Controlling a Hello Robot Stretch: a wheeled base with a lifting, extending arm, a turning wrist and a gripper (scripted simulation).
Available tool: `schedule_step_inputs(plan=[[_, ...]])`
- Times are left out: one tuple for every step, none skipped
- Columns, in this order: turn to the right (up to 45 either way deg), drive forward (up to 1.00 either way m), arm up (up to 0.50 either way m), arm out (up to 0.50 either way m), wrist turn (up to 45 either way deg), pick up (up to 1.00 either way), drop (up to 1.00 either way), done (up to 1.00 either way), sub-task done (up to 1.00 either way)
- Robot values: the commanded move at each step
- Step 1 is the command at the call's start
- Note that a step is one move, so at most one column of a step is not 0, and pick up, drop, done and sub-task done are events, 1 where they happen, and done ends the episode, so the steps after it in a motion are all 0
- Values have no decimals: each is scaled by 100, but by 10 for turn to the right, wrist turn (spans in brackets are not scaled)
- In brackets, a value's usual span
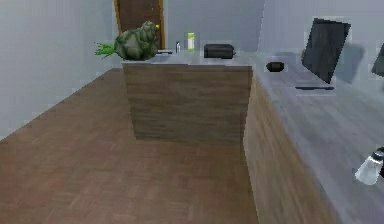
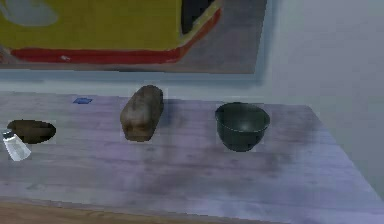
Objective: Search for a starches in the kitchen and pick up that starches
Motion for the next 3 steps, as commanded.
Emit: schedule_step_inputs(plan=[[-90, 0, 0, 0, 0, 0, 0, 0, 0], [0, 0, 50, 0, 0, 0, 0, 0, 0], [0, 0, 38, 0, 0, 0, 0, 0, 0]])
